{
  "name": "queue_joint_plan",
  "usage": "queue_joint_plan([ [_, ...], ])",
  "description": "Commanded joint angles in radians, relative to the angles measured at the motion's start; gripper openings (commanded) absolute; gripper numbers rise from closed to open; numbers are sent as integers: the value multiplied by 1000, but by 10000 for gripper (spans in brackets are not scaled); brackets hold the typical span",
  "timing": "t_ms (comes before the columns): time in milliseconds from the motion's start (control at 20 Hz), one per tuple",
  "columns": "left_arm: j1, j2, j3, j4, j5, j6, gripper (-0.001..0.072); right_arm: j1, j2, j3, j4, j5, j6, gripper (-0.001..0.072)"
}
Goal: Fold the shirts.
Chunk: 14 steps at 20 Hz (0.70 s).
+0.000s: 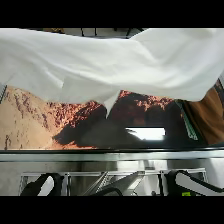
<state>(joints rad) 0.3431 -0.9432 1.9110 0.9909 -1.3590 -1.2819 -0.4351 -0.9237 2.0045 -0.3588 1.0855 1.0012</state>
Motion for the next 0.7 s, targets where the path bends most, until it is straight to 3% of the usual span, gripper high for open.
queue_joint_plan([
  [0, -22, -92, -18, 2, -68, -2, 12, -12, -95, 2, -48, 120, 93, 17],
  [150, -130, -195, -208, 4, -73, 3, 13, 76, -266, -72, -49, 257, 114, 19],
  [250, -217, -285, -349, 13, -7, 47, 13, 156, -390, -147, -75, 290, 114, 19],
  [450, -308, -525, -540, 41, 255, 79, 12, 291, -665, -285, -320, 201, 114, 19],
  [600, -299, -684, -510, 31, 337, 56, 13, 299, -816, -285, -306, 94, 113, 29],
  [650, -298, -719, -481, 31, 319, 57, 13, 291, -837, -284, -296, 74, 108, 179],
])
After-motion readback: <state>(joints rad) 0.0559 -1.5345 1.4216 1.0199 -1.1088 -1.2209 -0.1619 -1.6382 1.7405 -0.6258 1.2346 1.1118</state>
